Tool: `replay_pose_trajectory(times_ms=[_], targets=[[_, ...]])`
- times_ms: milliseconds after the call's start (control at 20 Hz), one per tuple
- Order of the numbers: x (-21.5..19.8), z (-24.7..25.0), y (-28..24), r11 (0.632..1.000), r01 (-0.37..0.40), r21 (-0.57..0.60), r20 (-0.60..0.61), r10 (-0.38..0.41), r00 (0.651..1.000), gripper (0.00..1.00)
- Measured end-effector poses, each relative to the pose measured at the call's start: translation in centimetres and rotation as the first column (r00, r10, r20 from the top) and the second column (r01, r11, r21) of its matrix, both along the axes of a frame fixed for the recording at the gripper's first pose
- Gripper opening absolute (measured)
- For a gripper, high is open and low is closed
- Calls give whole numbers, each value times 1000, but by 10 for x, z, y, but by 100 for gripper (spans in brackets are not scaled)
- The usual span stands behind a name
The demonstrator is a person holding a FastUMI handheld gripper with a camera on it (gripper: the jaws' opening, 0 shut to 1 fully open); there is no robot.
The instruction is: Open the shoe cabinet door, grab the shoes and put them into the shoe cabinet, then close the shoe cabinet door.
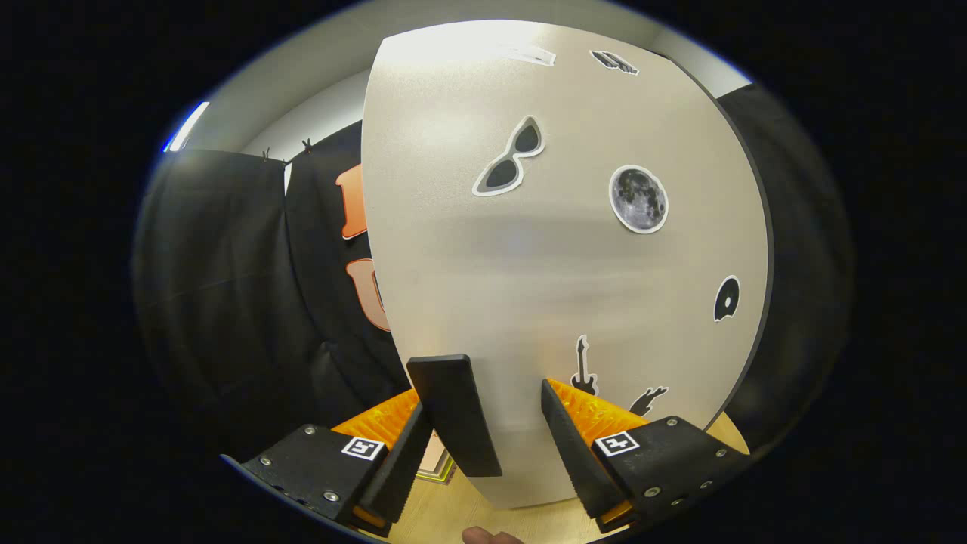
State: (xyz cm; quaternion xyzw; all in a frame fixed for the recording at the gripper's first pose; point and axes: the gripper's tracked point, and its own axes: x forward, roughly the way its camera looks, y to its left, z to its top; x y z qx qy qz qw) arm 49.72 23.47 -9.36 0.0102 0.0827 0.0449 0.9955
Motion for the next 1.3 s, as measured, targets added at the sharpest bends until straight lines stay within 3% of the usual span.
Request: replay_pose_trajectory(times_ms=[250,500,700,800,900,1300], targets=[[19,2,-16,988,57,-145,40,-51,998,87],[22,1,-15,992,65,-108,47,-60,997,90],[23,-3,-11,992,24,-122,24,-21,1000,90],[12,-8,-6,999,-12,-35,-42,11,999,91],[-3,0,-8,1000,-9,28,-27,10,1000,90],[-113,29,-34,997,74,-6,42,-74,996,91]])
